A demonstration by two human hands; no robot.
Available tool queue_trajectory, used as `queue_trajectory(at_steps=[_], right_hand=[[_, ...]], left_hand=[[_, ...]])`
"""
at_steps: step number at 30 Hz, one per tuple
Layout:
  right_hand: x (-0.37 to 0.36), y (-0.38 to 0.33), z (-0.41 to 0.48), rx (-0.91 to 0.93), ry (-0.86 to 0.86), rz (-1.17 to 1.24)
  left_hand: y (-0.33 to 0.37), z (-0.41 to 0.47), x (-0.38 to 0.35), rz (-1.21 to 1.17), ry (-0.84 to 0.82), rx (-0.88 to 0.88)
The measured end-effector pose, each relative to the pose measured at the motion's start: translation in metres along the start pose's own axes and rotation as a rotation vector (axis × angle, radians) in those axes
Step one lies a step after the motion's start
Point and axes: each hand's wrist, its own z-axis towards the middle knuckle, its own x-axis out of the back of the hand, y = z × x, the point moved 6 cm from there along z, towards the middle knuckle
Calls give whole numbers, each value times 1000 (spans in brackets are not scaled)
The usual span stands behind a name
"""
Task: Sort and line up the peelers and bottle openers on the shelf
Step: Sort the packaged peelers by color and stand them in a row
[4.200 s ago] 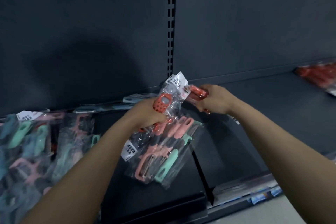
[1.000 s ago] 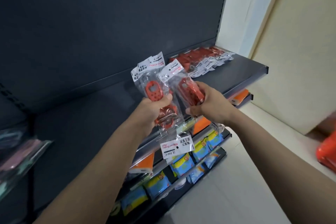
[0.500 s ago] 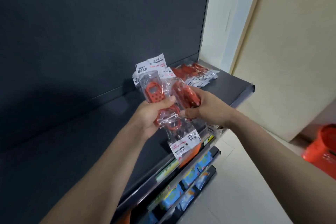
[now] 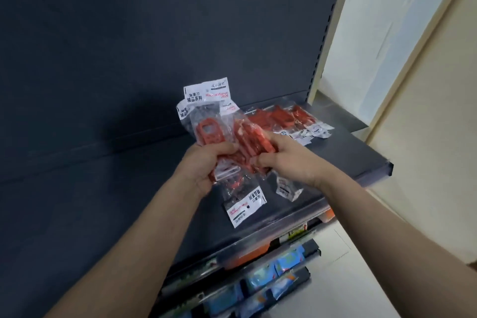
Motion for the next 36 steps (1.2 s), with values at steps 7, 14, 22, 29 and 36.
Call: queue_trajectory(at_steps=[7,14,22,29,36], right_hand=[[44,25,12,4,16,-44],[45,25,33,48,0,-36],[43,25,62,25,11,-53],[51,35,77,-71,-29,-51],[72,32,88,-40,72,-98]], left_hand=[[-12,-4,-28,-70,134,-32],[-8,-6,-33,-150,194,-123],[3,28,-20,-59,239,-97],[12,59,-9,17,297,-38],[23,71,-23,29,303,-106]])
